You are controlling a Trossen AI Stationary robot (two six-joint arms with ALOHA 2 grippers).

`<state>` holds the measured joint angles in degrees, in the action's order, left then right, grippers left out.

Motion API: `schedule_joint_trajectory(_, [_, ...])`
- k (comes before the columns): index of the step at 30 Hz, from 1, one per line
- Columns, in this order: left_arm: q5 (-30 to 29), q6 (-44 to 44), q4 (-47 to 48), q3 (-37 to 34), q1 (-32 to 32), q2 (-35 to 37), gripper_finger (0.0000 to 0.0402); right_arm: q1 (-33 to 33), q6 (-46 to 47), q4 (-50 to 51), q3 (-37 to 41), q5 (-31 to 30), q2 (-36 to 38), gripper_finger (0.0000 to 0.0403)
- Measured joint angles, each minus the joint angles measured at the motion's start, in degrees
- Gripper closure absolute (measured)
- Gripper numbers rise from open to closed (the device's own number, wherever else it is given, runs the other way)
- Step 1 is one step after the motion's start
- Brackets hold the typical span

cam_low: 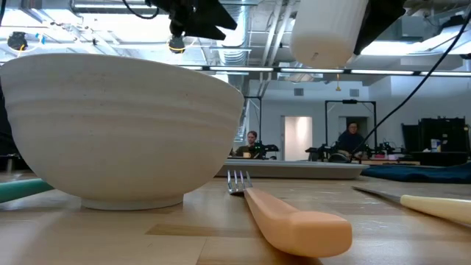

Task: Set up tray
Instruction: Put the white mug on the gray serving tray

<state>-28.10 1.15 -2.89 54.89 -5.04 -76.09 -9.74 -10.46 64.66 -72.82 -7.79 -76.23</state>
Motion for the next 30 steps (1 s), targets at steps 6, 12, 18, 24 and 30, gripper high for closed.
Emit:
schedule_joint_trajectory(6, [-0.1, -2.2, -1.4, 0.0, 0.0, 0.0, 0.0106, 0.0, 0.0, 0.0, 0.0, 0.0, 0.0, 0.0356])
schedule_joint_trajectory(12, [-1.7, -5.0, -2.0, 0.0, 0.0, 0.0, 0.0094, 0.0, 0.0, 0.0, 0.0, 0.1, 0.0, 0.0351])
schedule_joint_trajectory(18, [-2.7, -5.5, -4.5, 0.0, 0.0, 0.0, 0.0023, 0.0, 0.0, 0.0, 0.0, 0.1, 0.0, 0.0349])
schedule_joint_trajectory(24, [-3.2, -5.6, -6.1, 0.0, 0.0, 0.0, 0.0007, 0.0, 0.0, 0.0, 0.0, 0.1, 0.0, 0.0349])
schedule_joint_trajectory(30, [-6.1, -8.1, -5.6, 0.0, 0.1, 0.0, 0.0007, 0.0, 0.0, 0.0, 0.0, 0.2, 0.0, 0.0349])
